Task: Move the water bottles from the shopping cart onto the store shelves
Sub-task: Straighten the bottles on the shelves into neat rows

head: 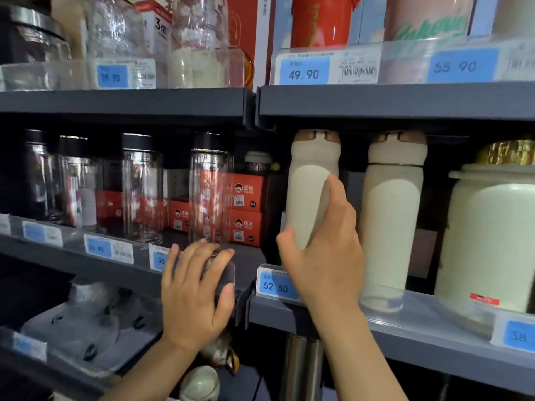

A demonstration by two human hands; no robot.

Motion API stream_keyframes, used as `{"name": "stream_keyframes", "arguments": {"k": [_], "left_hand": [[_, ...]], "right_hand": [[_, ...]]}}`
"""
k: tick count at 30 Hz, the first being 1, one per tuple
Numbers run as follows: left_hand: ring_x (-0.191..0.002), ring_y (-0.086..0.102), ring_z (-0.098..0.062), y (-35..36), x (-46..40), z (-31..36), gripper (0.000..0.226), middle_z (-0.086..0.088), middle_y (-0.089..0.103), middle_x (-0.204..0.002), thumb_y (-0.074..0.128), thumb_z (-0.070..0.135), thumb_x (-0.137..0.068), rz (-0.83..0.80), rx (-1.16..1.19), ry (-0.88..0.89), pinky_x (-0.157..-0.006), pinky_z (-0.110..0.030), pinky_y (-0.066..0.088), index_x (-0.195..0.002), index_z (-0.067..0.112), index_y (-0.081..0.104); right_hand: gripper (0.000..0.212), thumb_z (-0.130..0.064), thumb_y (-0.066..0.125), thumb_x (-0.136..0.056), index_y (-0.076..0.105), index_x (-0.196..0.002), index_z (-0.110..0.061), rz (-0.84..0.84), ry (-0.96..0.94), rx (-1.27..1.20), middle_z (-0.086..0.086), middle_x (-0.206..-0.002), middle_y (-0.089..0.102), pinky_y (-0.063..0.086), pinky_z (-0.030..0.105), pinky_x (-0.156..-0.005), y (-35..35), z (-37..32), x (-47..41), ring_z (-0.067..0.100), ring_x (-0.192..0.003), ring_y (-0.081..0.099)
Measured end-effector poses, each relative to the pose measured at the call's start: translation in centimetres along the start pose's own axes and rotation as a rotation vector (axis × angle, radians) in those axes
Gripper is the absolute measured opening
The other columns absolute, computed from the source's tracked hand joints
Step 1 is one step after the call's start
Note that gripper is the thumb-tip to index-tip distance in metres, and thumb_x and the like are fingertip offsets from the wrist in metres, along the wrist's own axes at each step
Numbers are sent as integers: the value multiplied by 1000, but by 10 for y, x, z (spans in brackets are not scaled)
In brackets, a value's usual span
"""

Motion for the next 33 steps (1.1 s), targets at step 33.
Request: {"name": "stream_keyframes", "arguments": {"k": [33], "left_hand": [[-115,51,-30,3,2,-4,39,-14,64,-111,38,34,-88,27,8,15,-107,-55,28,-118,16,53]], "right_hand": [[99,-37,81,-68,21,-145,-22,69,-23,129,16,-124,47,52,38,-57,2,-2,1,31,-90,53]]}}
Point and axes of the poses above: each hand's wrist, its own x-axis away from the middle knuckle, its own y-axis out of the palm, z = x × y, the point moved 1 cm from there along -x, towards the middle knuckle
